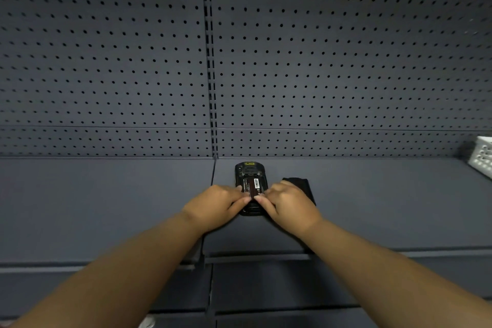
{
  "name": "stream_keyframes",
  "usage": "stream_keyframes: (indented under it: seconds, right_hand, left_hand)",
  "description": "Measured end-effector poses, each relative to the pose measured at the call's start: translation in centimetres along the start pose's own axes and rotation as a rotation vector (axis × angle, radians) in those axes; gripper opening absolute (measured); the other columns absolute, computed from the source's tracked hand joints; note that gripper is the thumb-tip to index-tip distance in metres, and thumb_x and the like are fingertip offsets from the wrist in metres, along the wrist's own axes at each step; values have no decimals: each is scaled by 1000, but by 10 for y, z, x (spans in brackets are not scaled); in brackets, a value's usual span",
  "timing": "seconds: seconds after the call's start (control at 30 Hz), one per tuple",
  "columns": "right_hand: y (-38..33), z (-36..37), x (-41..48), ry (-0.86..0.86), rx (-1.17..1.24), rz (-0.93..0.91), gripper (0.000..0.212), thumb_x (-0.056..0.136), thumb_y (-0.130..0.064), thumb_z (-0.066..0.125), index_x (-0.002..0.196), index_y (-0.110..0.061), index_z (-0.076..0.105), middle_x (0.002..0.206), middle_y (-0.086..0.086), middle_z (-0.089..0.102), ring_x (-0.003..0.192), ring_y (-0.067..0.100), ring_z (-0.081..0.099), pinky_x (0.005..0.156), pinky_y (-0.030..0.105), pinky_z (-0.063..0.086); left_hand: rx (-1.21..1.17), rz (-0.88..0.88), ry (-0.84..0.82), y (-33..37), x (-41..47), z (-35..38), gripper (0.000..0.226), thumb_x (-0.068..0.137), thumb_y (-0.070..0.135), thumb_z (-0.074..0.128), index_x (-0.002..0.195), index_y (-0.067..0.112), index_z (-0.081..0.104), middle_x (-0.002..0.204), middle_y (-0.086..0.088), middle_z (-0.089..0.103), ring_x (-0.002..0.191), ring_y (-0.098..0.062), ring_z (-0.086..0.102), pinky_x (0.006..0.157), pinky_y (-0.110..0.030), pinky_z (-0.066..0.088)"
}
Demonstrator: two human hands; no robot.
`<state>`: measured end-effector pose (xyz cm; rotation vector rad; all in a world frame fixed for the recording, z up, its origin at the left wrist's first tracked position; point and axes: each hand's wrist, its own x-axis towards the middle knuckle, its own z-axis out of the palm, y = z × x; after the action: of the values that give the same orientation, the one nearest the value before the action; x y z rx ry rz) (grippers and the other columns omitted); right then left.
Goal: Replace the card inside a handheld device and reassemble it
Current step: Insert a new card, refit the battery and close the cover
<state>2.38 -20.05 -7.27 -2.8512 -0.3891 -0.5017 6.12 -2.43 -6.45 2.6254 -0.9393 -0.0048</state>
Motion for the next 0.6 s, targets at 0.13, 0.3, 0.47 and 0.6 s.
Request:
stream_keyframes:
  seconds: [0.13,0.3,0.47,0.6]
  right_hand:
    - [6,1,-1,0,-53,-58,47,87,-38,41,69,-13,76,61,4,67,59,21,62,54,32,57]
    - [-3,-16,10,-58,53,-27,46,95,-35,45,83,0,72,82,13,67,79,27,61,69,30,46]
    - [18,-24,33,-48,196,383,35,96,-32,46,88,-8,70,103,14,66,99,29,59,80,30,43]
    - [45,-36,33,-358,35,505,59,88,-43,57,135,-9,46,142,13,47,131,28,43,108,35,35]
  left_hand:
    - [52,18,-47,1,5,-1,39,97,35,38,126,18,57,143,-12,47,133,-21,44,111,-30,35]
    - [74,11,-96,3,8,-9,58,89,55,31,112,15,66,131,-12,59,119,-25,56,102,-37,45]
    - [34,-28,-103,-3,11,-14,36,95,39,42,105,12,64,118,-11,65,107,-26,60,94,-37,48]
    - [-51,-41,-27,-5,11,-8,31,94,34,47,113,17,63,123,-9,64,116,-22,57,101,-36,45]
